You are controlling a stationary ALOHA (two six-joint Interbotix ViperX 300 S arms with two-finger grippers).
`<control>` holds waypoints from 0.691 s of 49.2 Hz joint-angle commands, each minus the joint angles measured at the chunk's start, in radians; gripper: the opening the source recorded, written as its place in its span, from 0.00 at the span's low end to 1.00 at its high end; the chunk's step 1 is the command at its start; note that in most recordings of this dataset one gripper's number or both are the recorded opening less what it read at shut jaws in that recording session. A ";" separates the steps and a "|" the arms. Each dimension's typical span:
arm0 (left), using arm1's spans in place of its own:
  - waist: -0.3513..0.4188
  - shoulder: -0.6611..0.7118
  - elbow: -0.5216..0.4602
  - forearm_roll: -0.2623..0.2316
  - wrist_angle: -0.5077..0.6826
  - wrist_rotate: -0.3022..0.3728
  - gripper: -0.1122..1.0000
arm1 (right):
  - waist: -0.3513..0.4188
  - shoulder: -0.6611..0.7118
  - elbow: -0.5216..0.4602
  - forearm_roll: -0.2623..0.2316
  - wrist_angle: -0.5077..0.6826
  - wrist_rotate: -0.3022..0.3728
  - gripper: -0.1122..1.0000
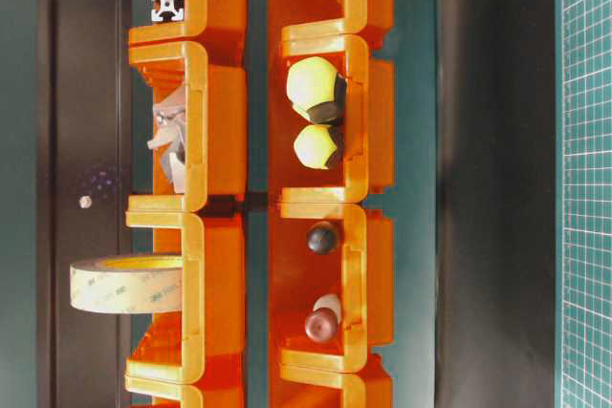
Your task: Pick frame from container rack with right arm.
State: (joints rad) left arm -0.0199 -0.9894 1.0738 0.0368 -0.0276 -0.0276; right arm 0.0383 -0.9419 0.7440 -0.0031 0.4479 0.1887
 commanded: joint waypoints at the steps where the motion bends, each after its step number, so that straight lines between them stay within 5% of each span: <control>1: -0.005 0.003 -0.031 0.003 -0.003 -0.003 0.10 | 0.015 0.063 -0.127 -0.008 0.170 0.002 0.10; 9: -0.003 0.008 -0.029 0.003 -0.002 -0.003 0.10 | 0.051 0.170 -0.233 -0.067 0.344 0.003 0.10; 17: -0.005 0.006 -0.029 0.003 -0.002 -0.003 0.10 | 0.140 0.264 -0.313 -0.215 0.439 0.011 0.10; 26: -0.003 0.003 -0.031 0.003 0.008 -0.003 0.10 | 0.268 0.350 -0.380 -0.480 0.583 0.074 0.10; 34: -0.002 0.003 -0.029 0.003 0.008 -0.003 0.10 | 0.433 0.422 -0.385 -0.788 0.742 0.209 0.10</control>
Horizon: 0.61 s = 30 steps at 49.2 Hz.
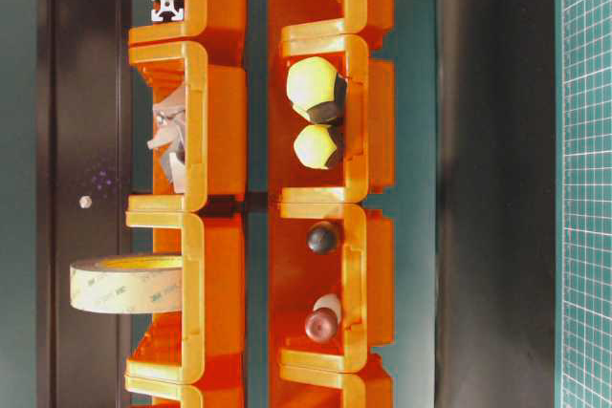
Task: Pick frame from container rack with right arm.
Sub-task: 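Move the right gripper up to the orange rack toward the black extrusion bar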
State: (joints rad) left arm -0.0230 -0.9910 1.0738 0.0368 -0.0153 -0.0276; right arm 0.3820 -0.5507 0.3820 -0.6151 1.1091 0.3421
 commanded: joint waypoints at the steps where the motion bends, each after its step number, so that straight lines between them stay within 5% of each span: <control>1: 0.002 0.005 -0.029 0.003 -0.005 -0.003 0.10 | 0.107 0.040 -0.018 -0.215 0.100 0.072 0.10; 7: 0.002 0.008 -0.028 0.003 -0.005 -0.003 0.10 | 0.207 0.091 0.011 -0.407 0.201 0.156 0.10; 12: 0.000 0.008 -0.029 0.003 -0.005 -0.003 0.10 | 0.264 0.129 0.015 -0.502 0.272 0.178 0.10; 24: 0.000 0.005 -0.029 0.003 -0.005 -0.003 0.10 | 0.299 0.216 0.021 -0.546 0.387 0.169 0.13; 30: -0.003 0.003 -0.029 0.003 -0.005 -0.003 0.10 | 0.301 0.244 0.021 -0.546 0.382 0.166 0.25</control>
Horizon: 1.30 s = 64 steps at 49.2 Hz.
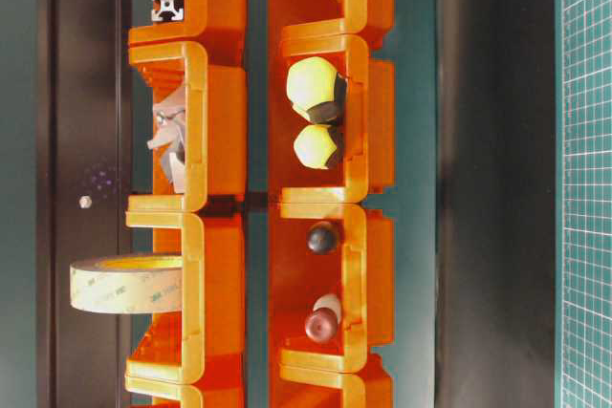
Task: Pick frame from container rack with right arm.
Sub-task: 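Move the right gripper up to the orange rack toward the black extrusion bar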
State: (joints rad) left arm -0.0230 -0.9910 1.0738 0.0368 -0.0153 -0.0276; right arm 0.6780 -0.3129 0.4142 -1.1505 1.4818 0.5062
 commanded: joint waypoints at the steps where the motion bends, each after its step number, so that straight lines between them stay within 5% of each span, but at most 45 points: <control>1: -0.003 0.005 -0.029 0.003 -0.005 -0.003 0.10 | 0.005 0.009 -0.011 -0.011 0.009 0.002 0.29; 11: -0.008 0.005 -0.029 0.003 -0.005 -0.003 0.10 | 0.005 0.031 0.009 -0.015 -0.006 0.012 0.76; 15: -0.008 0.003 -0.029 0.003 -0.005 -0.003 0.10 | 0.005 0.044 0.029 -0.025 -0.020 0.014 0.86; 43: -0.011 0.003 -0.029 0.003 -0.005 -0.003 0.10 | -0.164 0.091 0.087 -0.083 -0.170 0.014 0.84; 64: -0.014 0.002 -0.028 0.003 -0.005 -0.003 0.10 | -0.184 0.095 0.103 -0.067 -0.184 0.014 0.73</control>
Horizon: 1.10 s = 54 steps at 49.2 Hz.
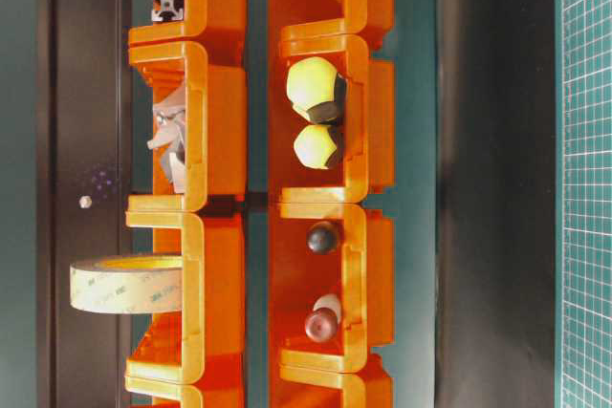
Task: Pick frame from container rack with right arm.
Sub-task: 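Move the right gripper up to the orange rack toward the black extrusion bar, then close the right gripper on the end of the black extrusion bar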
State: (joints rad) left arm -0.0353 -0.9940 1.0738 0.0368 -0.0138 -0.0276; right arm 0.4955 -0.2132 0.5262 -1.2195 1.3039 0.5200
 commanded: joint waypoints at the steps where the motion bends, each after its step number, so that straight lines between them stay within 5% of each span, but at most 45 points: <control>1: -0.003 0.003 -0.028 0.003 -0.006 -0.003 0.10 | -0.002 -0.005 -0.009 0.002 -0.006 0.000 0.71; 12: -0.002 0.003 -0.029 0.003 -0.006 -0.003 0.10 | 0.003 0.003 -0.017 0.000 0.017 0.000 0.32; 31: -0.005 0.000 -0.029 0.003 -0.003 -0.003 0.10 | 0.107 0.000 -0.110 -0.095 0.192 -0.028 0.32; 46: -0.002 -0.028 -0.034 0.003 0.009 -0.003 0.10 | 0.253 0.092 -0.314 -0.135 0.305 -0.238 0.32; 54: 0.005 -0.049 -0.038 0.003 0.009 -0.003 0.10 | 0.316 0.202 -0.446 -0.129 0.322 -0.279 0.32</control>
State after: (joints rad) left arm -0.0368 -1.0370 1.0738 0.0368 0.0000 -0.0276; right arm 0.7839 -0.0476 0.1687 -1.3407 1.6107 0.2439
